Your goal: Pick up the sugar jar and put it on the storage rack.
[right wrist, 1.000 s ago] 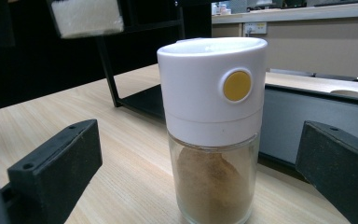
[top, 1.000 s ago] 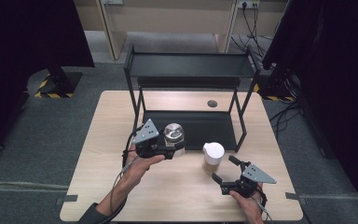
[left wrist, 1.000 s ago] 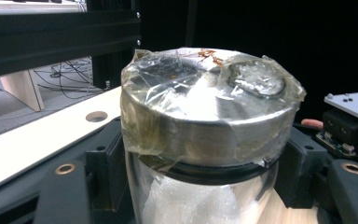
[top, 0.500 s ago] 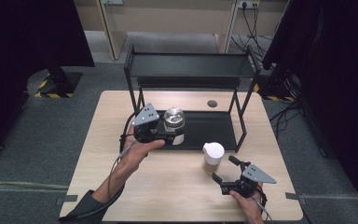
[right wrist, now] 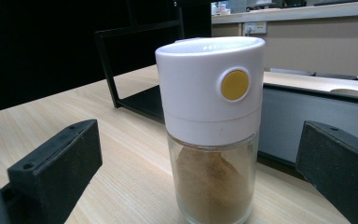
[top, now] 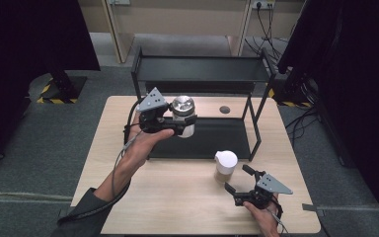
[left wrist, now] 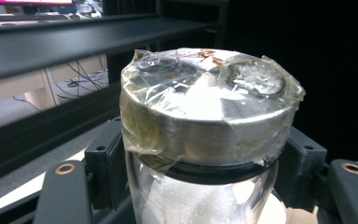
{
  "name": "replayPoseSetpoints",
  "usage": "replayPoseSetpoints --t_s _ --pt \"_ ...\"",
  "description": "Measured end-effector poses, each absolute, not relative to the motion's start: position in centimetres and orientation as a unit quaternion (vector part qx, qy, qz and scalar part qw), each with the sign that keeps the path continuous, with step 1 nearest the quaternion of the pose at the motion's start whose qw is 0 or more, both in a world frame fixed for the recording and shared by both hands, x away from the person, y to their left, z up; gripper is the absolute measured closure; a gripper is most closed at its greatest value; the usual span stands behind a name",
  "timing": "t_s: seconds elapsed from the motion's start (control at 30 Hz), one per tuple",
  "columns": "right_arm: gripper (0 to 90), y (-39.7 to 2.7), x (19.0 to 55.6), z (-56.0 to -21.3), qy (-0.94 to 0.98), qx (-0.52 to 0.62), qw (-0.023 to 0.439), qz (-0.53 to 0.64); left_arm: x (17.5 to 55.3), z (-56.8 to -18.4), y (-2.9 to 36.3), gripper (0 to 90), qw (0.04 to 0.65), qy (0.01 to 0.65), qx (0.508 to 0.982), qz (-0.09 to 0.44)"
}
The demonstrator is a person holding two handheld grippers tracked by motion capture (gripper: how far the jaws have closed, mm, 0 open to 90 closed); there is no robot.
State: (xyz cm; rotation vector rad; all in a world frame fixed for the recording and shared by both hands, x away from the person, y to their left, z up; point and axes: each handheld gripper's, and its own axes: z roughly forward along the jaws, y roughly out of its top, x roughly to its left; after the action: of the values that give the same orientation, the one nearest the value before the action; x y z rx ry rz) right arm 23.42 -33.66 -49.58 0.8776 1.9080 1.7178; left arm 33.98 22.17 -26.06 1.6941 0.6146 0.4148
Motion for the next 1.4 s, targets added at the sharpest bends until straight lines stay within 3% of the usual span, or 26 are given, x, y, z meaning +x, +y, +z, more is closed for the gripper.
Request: replayPoseSetpoints --t_s 0.37,1.4 --pt "0.5 -33.7 23.4 -49.6 0.685 0.318 0.211 0.62 34.8 -22.3 22.4 31.3 0.598 0.276 0.728 0.19" --pt "0.5 -33.7 23.5 -49.8 0.685 0.319 0.208 0.621 37.5 -16.9 21.3 31.3 0.575 0.336 0.706 0.24"
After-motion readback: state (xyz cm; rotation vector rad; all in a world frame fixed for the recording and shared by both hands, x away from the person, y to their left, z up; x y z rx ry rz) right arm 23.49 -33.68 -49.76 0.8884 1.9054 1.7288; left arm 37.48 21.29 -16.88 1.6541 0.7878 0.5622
